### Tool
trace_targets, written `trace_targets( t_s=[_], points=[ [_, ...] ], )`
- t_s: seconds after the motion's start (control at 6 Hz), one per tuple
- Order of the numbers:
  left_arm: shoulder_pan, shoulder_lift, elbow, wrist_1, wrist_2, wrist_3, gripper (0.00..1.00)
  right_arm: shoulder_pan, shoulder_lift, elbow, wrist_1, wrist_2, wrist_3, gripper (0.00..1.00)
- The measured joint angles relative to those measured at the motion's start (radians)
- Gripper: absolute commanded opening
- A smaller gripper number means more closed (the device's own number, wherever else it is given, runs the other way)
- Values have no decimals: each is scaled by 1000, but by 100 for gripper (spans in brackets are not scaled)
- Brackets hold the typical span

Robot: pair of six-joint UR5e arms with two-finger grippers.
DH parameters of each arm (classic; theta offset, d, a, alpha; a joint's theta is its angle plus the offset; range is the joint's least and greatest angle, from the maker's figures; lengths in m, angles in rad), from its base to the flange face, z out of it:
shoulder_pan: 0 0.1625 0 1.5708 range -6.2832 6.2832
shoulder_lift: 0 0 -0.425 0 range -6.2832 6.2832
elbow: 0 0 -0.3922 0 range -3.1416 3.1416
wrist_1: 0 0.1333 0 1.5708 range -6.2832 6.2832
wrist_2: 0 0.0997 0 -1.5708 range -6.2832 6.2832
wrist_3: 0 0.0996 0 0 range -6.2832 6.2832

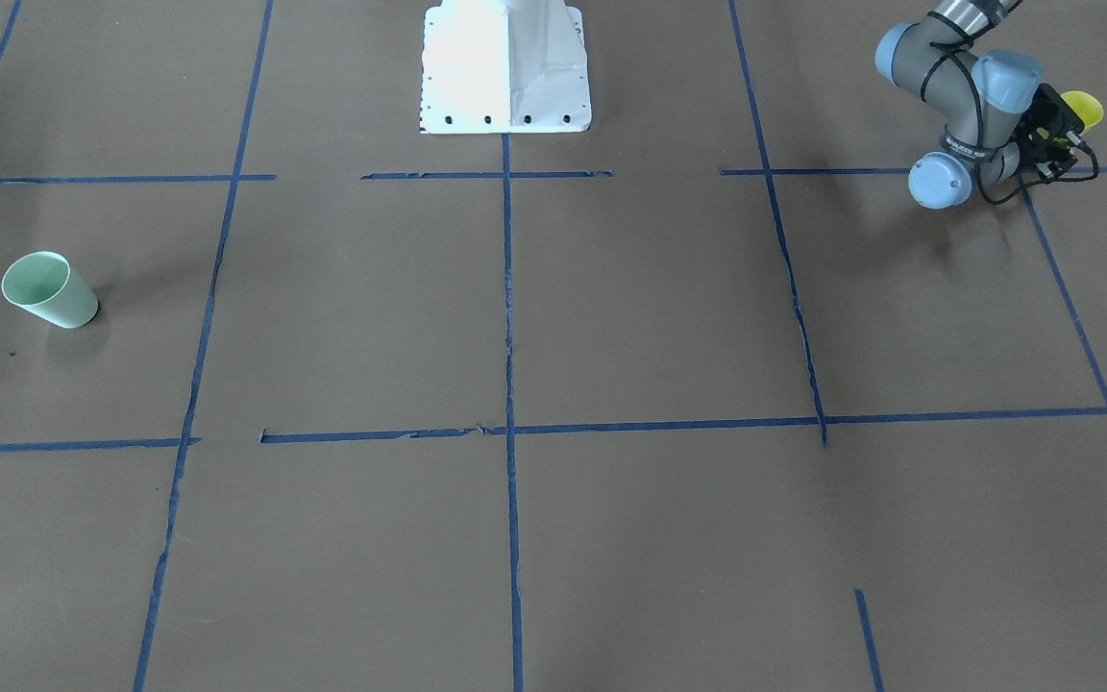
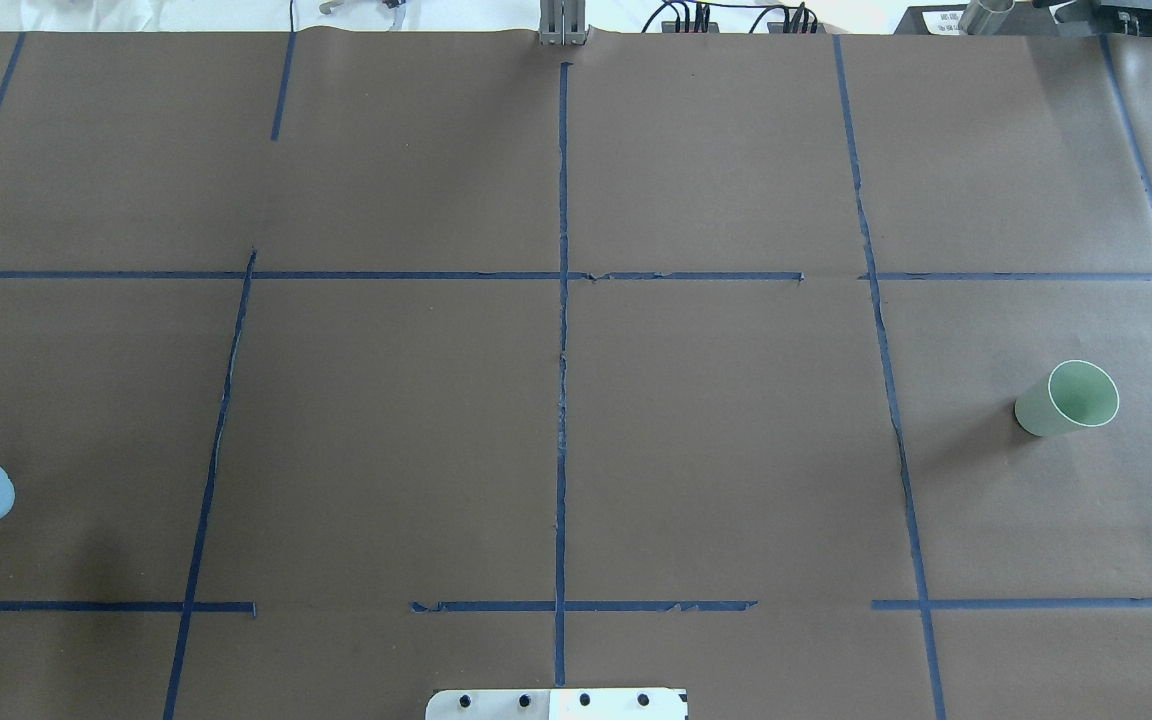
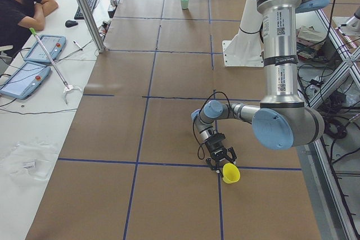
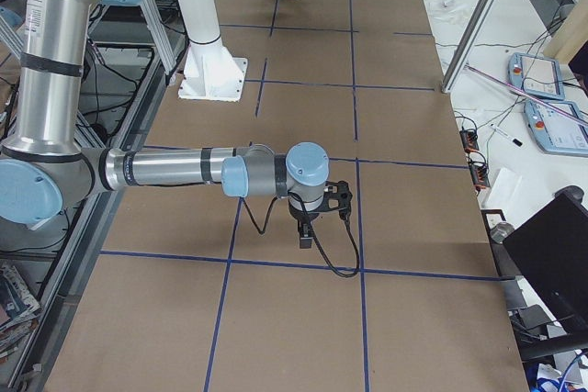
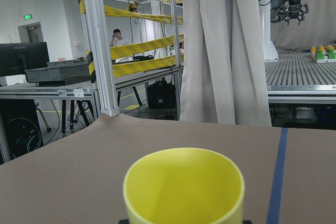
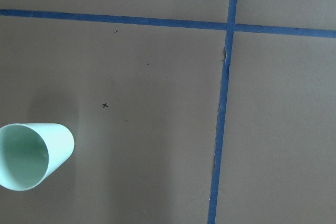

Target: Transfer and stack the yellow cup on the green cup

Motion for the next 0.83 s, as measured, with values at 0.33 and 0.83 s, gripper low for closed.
trace_targets(
  t_s=[0.33, 0.83],
  points=[
    [1, 8, -30, 0, 50, 21, 12, 0, 0, 1, 0, 0, 3, 100],
    [-4, 0, -199, 18, 460, 84, 11, 0, 0, 0, 0, -1, -2, 100]
  ],
)
